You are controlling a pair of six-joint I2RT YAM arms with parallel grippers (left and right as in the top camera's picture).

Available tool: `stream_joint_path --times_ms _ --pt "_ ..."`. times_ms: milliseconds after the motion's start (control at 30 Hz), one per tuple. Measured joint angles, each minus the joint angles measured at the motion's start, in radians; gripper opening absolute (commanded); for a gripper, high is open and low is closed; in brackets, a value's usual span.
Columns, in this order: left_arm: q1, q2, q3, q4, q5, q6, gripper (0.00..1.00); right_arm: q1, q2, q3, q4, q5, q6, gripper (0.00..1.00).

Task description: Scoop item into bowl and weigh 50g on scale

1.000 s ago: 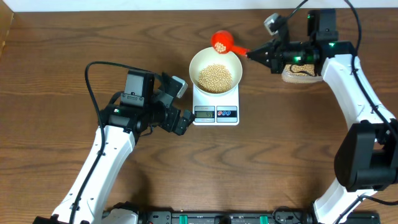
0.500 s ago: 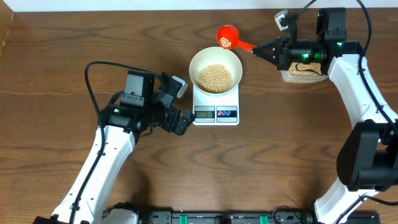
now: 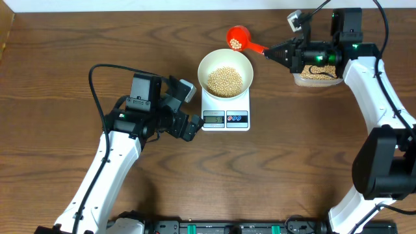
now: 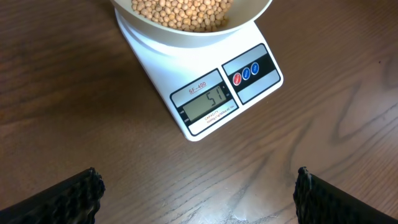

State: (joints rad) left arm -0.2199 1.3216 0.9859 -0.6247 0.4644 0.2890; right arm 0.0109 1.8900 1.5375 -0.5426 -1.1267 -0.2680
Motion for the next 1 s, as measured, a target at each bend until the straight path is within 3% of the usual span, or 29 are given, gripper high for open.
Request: stream_joint_path --times_ms 367,600,800,1000 --pt "0.000 0.000 0.000 0.000 0.000 0.000 1.00 -0.207 0.000 0.000 0.050 -0.177 0.149 0.01" --pt "0.000 0.000 0.000 0.000 0.000 0.000 1.00 -0.385 0.000 0.000 -0.066 -0.188 0.184 0.01" --pt "0.000 0.000 0.000 0.000 0.000 0.000 0.99 -0.484 0.001 -0.001 -0.347 -0.013 0.030 0.01" --pt "0.000 0.000 0.000 0.000 0.000 0.000 1.00 -0.483 0.002 -0.002 -0.397 0.125 -0.110 0.01"
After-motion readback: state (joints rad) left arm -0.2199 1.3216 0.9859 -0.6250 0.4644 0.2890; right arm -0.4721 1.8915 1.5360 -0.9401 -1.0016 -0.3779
